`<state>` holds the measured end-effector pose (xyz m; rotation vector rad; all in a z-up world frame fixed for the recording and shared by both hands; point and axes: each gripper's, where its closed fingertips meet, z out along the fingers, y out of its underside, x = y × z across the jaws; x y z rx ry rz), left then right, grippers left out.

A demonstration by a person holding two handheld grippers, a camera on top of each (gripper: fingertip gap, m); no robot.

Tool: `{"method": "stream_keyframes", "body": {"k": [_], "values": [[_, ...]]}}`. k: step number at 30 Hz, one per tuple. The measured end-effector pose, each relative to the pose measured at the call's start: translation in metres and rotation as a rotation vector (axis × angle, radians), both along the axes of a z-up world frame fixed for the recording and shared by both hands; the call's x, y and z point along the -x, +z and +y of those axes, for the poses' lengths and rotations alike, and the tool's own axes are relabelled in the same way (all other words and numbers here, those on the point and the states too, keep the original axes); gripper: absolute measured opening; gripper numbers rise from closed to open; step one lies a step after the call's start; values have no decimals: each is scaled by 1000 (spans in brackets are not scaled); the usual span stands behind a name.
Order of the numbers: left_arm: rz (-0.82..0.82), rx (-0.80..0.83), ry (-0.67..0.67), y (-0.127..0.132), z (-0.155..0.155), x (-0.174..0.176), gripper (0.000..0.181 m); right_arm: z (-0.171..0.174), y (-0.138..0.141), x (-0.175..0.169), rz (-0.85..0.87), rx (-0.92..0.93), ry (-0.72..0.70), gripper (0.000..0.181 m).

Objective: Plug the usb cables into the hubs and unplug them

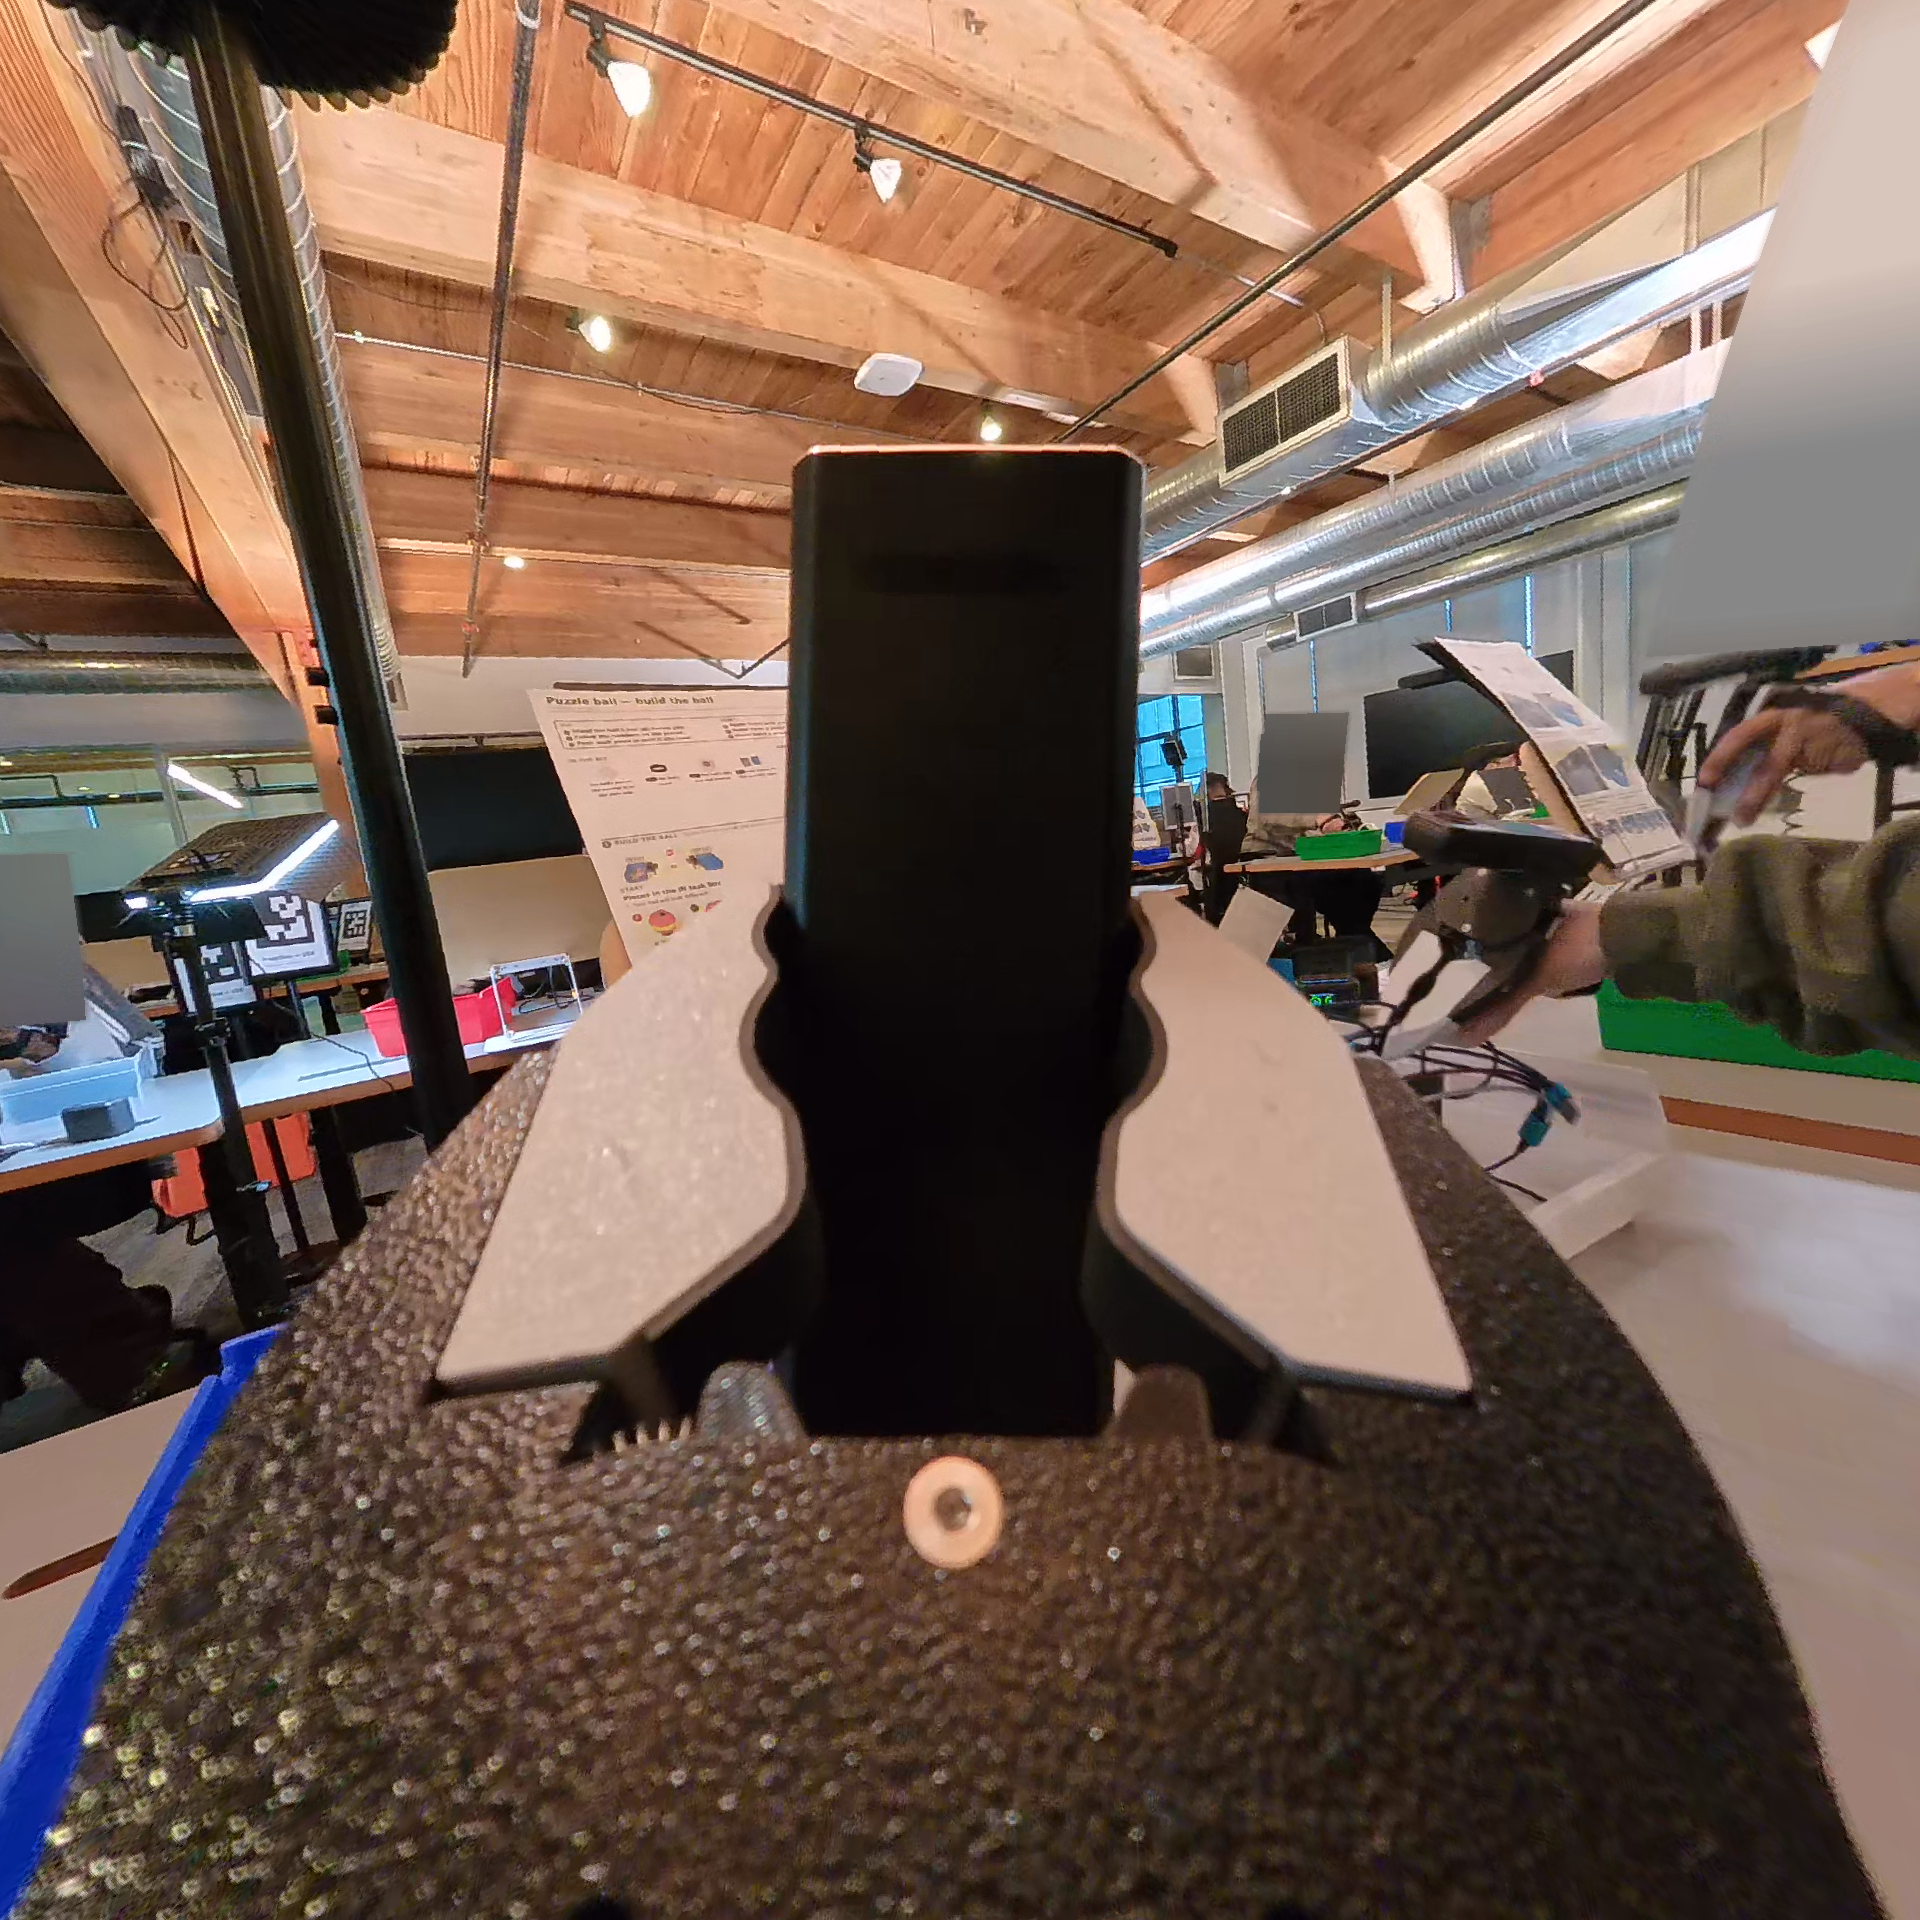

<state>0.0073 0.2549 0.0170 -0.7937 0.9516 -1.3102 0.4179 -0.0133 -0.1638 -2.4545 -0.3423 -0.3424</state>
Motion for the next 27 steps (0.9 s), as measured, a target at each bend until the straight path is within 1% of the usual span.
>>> {"method": "stream_keyframes", "body": {"k": [1, 2, 4, 5, 6, 8, 10, 12, 13, 14, 15, 17, 19, 21, 22, 24, 25, 27], "values": [[0, 3, -3, 0, 0, 0, 59, 4, 0, -2, -46, -17, -12, 3], [0, 4, -6, -1, 0, -1, 59, 6, -1, 2, -46, -31, 1, 3], [5, 4, -11, -2, -1, -2, 59, 11, -6, 18, 20, -67, 41, 3], [8, 2, -10, -2, -2, -3, 59, 11, -8, 25, 28, -81, 59, 2], [9, -1, -9, -2, -2, -3, 59, 11, -9, 27, -1, -102, 64, 2], [7, -6, -12, -2, -4, -3, 59, 8, -10, 24, -138, -138, 37, 3], [3, -5, -18, -1, -5, -3, 59, 6, -9, 28, -267, -190, 42, 3], [3, -4, -19, -1, -5, -4, 59, -1, -7, 20, -416, -206, -13, 3], [5, -3, -22, -2, -6, -4, 59, -3, -12, 25, -402, -208, 9, 4], [8, -1, -25, -2, -6, -5, 59, -7, -22, 32, -362, -151, 66, 3], [8, -1, -27, -2, -7, -5, 59, -11, -27, 35, -326, -122, 68, 3], [9, -7, -29, -1, -9, -5, 59, -13, -26, 38, -246, -122, 71, 5], [10, -14, -34, -1, -12, -6, 59, -21, -29, 38, -159, -37, 54, 18], [11, -21, -36, 0, -14, -6, 59, -30, -30, 40, -88, 73, 55, 35], [12, -23, -37, 0, -15, -6, 59, -37, -29, 42, -43, 135, 56, 40], [15, -23, -39, -1, -15, -7, 59, -46, -25, 35, -36, 211, 20, 43], [16, -23, -40, -1, -16, -7, 59, -52, -26, 35, -18, 252, 12, 49], [18, -21, -41, -1, -15, -8, 59, -62, -29, 37, 7, 329, 12, 51]]}}
